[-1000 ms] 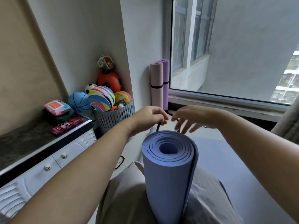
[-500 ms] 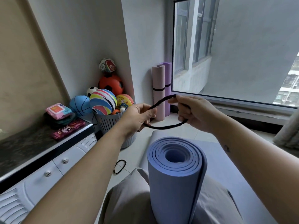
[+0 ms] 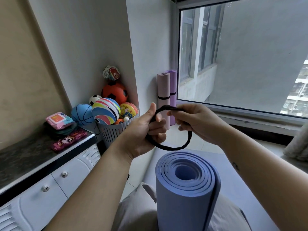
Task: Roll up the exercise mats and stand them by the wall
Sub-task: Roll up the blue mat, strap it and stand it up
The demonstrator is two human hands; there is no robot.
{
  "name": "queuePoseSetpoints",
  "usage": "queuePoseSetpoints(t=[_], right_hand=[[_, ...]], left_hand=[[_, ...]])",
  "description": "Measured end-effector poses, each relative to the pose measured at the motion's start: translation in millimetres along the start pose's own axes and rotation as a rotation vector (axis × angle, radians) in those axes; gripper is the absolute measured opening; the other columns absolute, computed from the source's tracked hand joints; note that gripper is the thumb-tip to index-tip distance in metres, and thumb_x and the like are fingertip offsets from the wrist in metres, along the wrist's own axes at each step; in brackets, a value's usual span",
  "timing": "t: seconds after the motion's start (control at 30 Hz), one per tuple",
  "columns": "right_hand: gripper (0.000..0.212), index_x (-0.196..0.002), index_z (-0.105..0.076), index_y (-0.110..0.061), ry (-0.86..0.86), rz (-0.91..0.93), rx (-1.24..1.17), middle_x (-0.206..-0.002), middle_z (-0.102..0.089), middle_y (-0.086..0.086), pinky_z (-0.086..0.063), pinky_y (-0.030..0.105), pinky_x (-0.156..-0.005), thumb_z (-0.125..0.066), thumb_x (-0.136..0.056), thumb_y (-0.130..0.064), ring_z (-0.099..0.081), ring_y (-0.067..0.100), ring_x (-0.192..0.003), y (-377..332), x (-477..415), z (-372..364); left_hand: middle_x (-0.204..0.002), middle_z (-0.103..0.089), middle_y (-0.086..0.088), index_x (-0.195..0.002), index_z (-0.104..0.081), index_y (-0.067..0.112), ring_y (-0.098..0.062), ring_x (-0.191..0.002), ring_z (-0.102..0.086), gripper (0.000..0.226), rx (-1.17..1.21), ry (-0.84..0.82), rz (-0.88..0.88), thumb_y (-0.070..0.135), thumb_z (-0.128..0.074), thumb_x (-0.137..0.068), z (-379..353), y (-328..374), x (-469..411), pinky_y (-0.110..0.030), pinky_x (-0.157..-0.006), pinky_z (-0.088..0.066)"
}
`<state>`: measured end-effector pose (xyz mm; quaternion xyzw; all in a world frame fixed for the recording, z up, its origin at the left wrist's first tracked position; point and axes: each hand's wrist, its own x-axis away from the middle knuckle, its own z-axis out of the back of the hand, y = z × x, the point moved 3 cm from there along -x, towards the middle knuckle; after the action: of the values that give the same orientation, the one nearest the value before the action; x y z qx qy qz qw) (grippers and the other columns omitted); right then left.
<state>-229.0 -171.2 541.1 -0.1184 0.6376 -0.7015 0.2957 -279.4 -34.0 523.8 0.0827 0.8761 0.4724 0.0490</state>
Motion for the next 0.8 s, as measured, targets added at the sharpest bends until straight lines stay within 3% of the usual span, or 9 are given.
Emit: queuePoseSetpoints(t=[0.1, 0.17, 0.23, 0.3, 0.4, 0.53, 0.63, 0.73, 0.8], right_hand=[[0.021, -0.087, -0.071, -0.009, 0.167, 0.029, 0.006, -0.054, -0.051, 0.000, -0.035, 0.023, -0.053, -0.052, -0.095, -0.005, -0.039, 0.013, -0.050, -1.4, -4.1, 4.5], [0.022, -0.087, -0.072, -0.006, 0.220, -0.014, -0.089, -0.056, -0.053, 0.003, -0.031, 0.023, -0.053, -0.051, -0.096, -0.006, -0.035, 0.014, -0.049, 1.0, -5.9, 8.7], [0.022, -0.089, -0.072, -0.005, 0.220, -0.058, -0.116, -0.057, -0.054, 0.002, -0.033, 0.024, -0.054, -0.051, -0.096, -0.010, -0.033, 0.014, -0.048, 4.1, -6.9, 10.4], [0.023, -0.093, -0.073, -0.006, 0.232, -0.090, -0.074, -0.056, -0.054, -0.001, -0.038, 0.022, -0.054, -0.051, -0.097, -0.013, -0.034, 0.013, -0.048, 8.2, -7.8, 10.9], [0.023, -0.092, -0.071, -0.007, 0.283, -0.125, -0.057, -0.059, -0.056, 0.001, -0.046, 0.027, -0.060, -0.049, -0.097, -0.011, -0.044, 0.014, -0.047, 15.1, -7.1, 7.1], [0.026, -0.095, -0.066, -0.004, 0.281, -0.190, -0.101, -0.069, -0.060, 0.010, -0.054, 0.038, -0.072, -0.041, -0.100, -0.006, -0.060, 0.023, -0.061, 27.5, -1.5, -6.2], [0.026, -0.096, -0.063, 0.001, 0.375, -0.230, -0.359, -0.068, -0.060, 0.011, -0.056, 0.038, -0.069, -0.036, -0.099, -0.001, -0.059, 0.021, -0.059, 31.2, -0.4, -1.9], [0.026, -0.088, -0.059, 0.000, 0.439, -0.312, -0.796, -0.053, -0.049, 0.004, -0.054, 0.025, -0.051, -0.036, -0.100, -0.004, -0.045, 0.011, -0.038, 34.5, -2.9, 2.3], [0.025, -0.083, -0.055, -0.007, 0.402, -0.365, -0.950, -0.046, -0.037, -0.002, -0.047, 0.018, -0.045, -0.038, -0.101, -0.012, -0.031, 0.007, -0.033, 35.2, -3.5, -2.6]], left_hand=[[-0.052, -0.030, 0.007, -0.075, -0.072, 0.013, -0.002, -0.037, -0.024, 0.042, 0.020, 0.030, 0.013, 0.048, -0.050, -0.081, 2.6, 2.9, 2.3, -0.012, -0.044, -0.033], [-0.059, -0.039, 0.006, -0.095, -0.067, 0.011, -0.001, -0.038, -0.028, 0.030, -0.182, 0.133, -0.036, 0.037, -0.055, -0.086, 7.9, 3.4, 2.1, -0.014, -0.047, -0.039], [-0.054, -0.049, 0.009, -0.093, -0.059, 0.012, -0.001, -0.040, -0.041, 0.009, -0.478, 0.265, -0.126, 0.020, -0.056, -0.093, 12.1, 5.0, 1.5, -0.017, -0.055, -0.050], [-0.056, -0.057, 0.008, -0.083, -0.060, 0.011, -0.004, -0.053, -0.055, 0.014, -0.587, 0.334, -0.217, 0.019, -0.055, -0.094, 14.1, 7.0, 0.8, -0.020, -0.059, -0.054], [-0.064, -0.055, 0.005, -0.067, -0.070, 0.014, -0.004, -0.063, -0.054, 0.030, -0.340, 0.321, -0.248, 0.030, -0.056, -0.088, 12.0, 7.5, 0.6, -0.018, -0.061, -0.052], [-0.052, -0.045, 0.009, -0.057, -0.073, 0.014, -0.002, -0.047, -0.042, 0.038, 0.229, 0.222, -0.146, 0.036, -0.055, -0.082, 2.4, 0.1, -0.2, -0.013, -0.054, -0.042], [-0.043, -0.034, 0.010, -0.076, -0.074, 0.006, -0.003, -0.035, -0.030, 0.033, 0.460, 0.119, -0.027, 0.030, -0.053, -0.083, 0.7, -10.2, 4.6, -0.014, -0.045, -0.042], [-0.039, -0.032, 0.006, -0.112, -0.062, -0.002, -0.005, -0.034, -0.019, 0.037, 0.381, -0.049, 0.141, 0.028, -0.046, -0.097, 1.8, -22.0, 14.2, -0.015, -0.048, -0.043], [-0.039, -0.038, 0.004, -0.125, -0.052, -0.002, -0.006, -0.032, -0.021, 0.045, 0.309, -0.175, 0.227, 0.031, -0.044, -0.095, 0.9, -26.1, 18.1, -0.017, -0.052, -0.046]])
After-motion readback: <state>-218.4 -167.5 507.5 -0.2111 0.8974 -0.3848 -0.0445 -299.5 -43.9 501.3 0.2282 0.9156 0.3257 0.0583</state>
